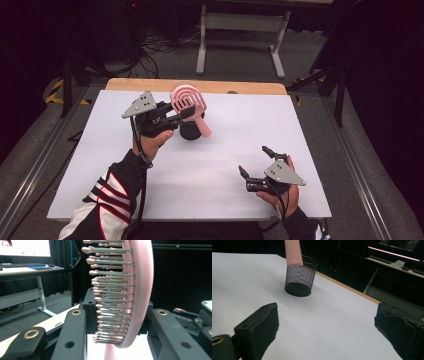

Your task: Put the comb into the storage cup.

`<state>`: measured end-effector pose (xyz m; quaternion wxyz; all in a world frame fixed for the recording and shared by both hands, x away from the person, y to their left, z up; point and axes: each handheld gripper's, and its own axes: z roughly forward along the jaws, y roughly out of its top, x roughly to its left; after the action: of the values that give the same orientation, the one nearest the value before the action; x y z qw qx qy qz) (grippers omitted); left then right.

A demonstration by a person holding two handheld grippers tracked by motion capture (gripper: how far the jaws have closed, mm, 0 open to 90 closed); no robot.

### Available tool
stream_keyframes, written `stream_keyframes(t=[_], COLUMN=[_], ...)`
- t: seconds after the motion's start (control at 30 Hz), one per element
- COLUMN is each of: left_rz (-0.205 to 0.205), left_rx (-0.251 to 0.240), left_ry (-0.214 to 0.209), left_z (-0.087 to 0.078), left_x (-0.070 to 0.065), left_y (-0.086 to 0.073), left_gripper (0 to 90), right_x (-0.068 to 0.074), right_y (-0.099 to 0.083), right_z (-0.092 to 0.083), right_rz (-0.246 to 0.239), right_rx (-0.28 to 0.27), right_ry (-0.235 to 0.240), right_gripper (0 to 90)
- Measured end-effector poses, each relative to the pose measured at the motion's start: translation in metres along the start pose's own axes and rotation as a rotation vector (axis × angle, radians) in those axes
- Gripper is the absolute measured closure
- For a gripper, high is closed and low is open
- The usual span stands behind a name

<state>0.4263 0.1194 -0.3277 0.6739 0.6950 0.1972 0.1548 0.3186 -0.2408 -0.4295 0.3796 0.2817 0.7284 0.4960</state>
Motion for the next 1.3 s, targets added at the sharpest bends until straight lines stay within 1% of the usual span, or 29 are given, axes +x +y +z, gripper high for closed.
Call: stream_keyframes(t=[0.1,0.23,0.43,0.47,0.53,0.57,0.77,0.93,1.0,1.1,1.13,1.17,1.2,1.27,1.3], left_rz=[0.008,0.003,0.005,0.004,0.003,-0.001,0.001,0.005,-0.002,0.002,-0.006,-0.003,0.010,0.005,0.004], left_rx=[0.007,0.007,0.006,0.007,0.004,0.006,0.002,0.017,0.017,0.029,0.032,0.037,0.039,0.042,0.048], left_ry=[0.017,0.034,0.047,0.056,0.061,0.066,0.090,0.114,0.118,0.132,0.131,0.136,0.146,0.152,0.161], left_z=[0.002,0.003,0.003,0.003,0.003,0.003,0.001,0.001,0.002,0.005,0.006,0.007,0.008,0.010,0.010], left_x=[0.005,0.013,0.018,0.021,0.022,0.025,0.032,0.038,0.041,0.045,0.046,0.047,0.048,0.052,0.053], left_y=[0.003,0.007,0.011,0.013,0.013,0.014,0.016,0.017,0.017,0.017,0.017,0.017,0.017,0.016,0.015], left_gripper=[64.3,64.2,64.2,64.2,64.2,64.2,64.2,64.2,64.2,64.2,64.2,64.2,64.2,64.2,64.2], right_x=[0.002,0.002,0.002,0.002,0.001,0.001,0.001,0.001,0.001,0.001,0.001,0.001,0.001,0.001,0.001], right_y=[0.001,0.001,0.001,0.001,0.001,0.001,0.001,0.001,0.001,0.001,0.001,0.001,0.001,0.001,0.001], right_z=[0.001,0.001,0.001,0.001,0.001,0.000,0.000,0.000,0.000,0.000,0.000,0.000,0.000,0.000,-0.001], right_rz=[-0.010,-0.014,-0.012,-0.014,-0.014,-0.014,-0.011,-0.012,-0.013,-0.013,-0.013,-0.014,-0.014,-0.014,-0.016], right_rx=[0.001,0.003,0.002,0.002,0.002,0.001,0.002,-0.002,-0.006,-0.003,-0.003,-0.003,-0.003,-0.005,-0.006], right_ry=[0.005,0.001,0.002,0.001,0.001,0.000,-0.002,-0.006,-0.007,-0.005,-0.005,-0.005,-0.005,-0.004,-0.005], right_gripper=[5.6,5.5,5.6,5.6,5.6,5.6,5.6,5.9,5.9,5.9,5.9,5.9,5.9,6.1,6.1])
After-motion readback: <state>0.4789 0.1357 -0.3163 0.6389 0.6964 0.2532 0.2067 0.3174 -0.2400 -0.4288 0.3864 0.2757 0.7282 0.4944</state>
